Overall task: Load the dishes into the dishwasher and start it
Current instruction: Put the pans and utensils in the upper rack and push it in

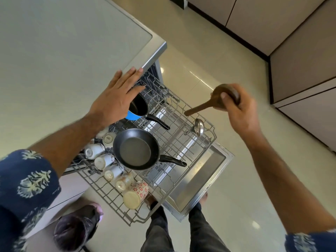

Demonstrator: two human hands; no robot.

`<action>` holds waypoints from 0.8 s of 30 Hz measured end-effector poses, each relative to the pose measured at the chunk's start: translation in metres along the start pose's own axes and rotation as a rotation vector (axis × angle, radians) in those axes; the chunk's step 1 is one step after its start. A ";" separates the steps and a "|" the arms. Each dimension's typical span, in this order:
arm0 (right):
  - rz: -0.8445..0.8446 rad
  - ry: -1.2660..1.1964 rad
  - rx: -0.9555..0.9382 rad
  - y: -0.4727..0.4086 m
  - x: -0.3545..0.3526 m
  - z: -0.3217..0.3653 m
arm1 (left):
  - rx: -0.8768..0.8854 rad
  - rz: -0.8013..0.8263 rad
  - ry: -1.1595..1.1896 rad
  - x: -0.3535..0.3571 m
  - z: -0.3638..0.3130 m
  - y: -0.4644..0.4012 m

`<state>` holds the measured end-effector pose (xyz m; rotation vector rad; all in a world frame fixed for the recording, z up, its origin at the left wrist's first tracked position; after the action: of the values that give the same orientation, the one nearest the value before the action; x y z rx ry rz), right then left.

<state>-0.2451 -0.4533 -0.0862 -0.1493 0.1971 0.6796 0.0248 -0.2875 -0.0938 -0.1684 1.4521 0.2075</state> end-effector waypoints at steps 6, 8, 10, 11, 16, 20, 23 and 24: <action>0.026 0.030 -0.037 -0.008 0.013 0.005 | 0.001 -0.001 0.003 -0.001 -0.002 0.000; 0.035 0.043 -0.061 -0.009 0.013 0.012 | -0.001 -0.005 0.006 -0.001 -0.002 0.000; 0.074 0.087 -0.066 -0.009 0.019 0.008 | -0.001 -0.011 0.004 -0.003 -0.001 0.000; 0.095 0.125 -0.067 -0.008 0.025 0.003 | 0.000 -0.014 0.006 -0.003 -0.002 0.001; 0.244 0.238 -0.110 0.001 0.072 -0.037 | 0.000 -0.015 0.022 -0.004 -0.002 0.001; 0.359 0.277 -0.093 0.002 0.108 -0.072 | 0.004 -0.019 0.018 -0.003 -0.001 0.001; 0.427 0.404 -0.021 -0.003 0.118 -0.097 | 0.002 -0.025 0.022 -0.003 0.000 0.001; 0.458 0.446 0.002 -0.004 0.120 -0.104 | -0.002 -0.023 0.028 -0.003 0.000 0.001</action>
<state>-0.1646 -0.4046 -0.2145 -0.2575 0.6737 1.0970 0.0240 -0.2867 -0.0907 -0.1901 1.4768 0.1878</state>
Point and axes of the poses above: each hand's wrist, its own y-axis away from the middle knuckle, its own x-axis out of the palm, z = x × y, the point moved 9 cm from there along -y, towards the middle knuckle, and after that the axes turned 13 degrees about -x, right-handed, at the moved point
